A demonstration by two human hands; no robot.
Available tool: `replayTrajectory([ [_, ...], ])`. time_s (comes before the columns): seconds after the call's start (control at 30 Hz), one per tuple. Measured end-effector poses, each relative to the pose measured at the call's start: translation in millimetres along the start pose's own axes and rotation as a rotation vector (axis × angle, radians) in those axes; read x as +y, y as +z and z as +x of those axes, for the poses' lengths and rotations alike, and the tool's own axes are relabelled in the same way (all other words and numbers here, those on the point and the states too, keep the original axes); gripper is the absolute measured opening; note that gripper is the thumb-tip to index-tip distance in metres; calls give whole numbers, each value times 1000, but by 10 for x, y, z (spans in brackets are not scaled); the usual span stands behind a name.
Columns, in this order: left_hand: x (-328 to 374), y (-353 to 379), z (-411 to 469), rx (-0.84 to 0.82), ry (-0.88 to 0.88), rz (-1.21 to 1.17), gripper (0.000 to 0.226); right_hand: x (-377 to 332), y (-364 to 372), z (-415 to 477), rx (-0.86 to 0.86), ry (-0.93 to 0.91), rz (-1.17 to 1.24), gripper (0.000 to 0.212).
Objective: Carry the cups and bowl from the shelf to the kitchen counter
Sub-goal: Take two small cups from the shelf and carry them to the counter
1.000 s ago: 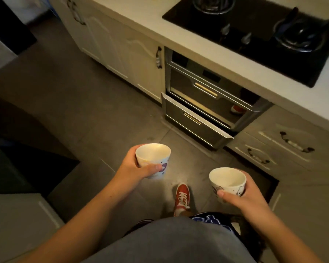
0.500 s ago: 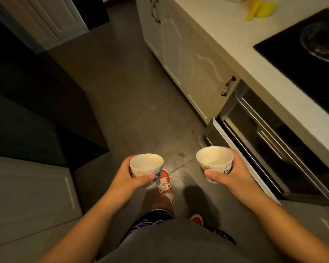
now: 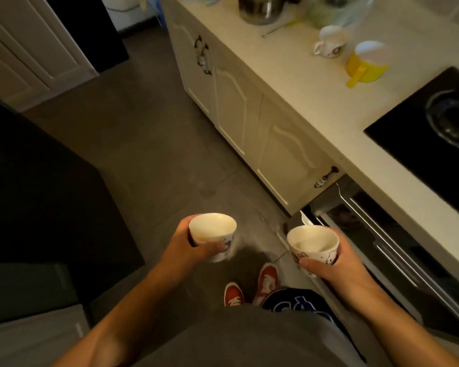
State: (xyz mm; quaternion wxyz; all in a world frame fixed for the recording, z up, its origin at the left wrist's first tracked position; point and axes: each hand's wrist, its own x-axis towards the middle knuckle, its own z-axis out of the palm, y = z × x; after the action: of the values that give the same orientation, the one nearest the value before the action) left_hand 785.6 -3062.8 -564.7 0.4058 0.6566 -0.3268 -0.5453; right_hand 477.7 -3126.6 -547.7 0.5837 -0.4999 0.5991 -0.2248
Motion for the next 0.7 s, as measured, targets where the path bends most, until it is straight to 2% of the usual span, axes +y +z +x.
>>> replayTrajectory([
  [0.17, 426, 177, 758, -97, 59, -23, 79, -107, -202, 343, 48, 74, 7, 67],
  [0.33, 823, 233, 1499, -127, 26, -4, 78, -283, -277, 974, 62, 102, 16, 70],
  [0.5, 1179, -19, 2024, -75, -34, 14, 77, -690, -261, 1761, 17, 32, -47, 77],
  [0.7, 1515, -316, 2468, 40, -35, -51, 80, -1250, -126, 2604, -49, -99, -25, 63],
])
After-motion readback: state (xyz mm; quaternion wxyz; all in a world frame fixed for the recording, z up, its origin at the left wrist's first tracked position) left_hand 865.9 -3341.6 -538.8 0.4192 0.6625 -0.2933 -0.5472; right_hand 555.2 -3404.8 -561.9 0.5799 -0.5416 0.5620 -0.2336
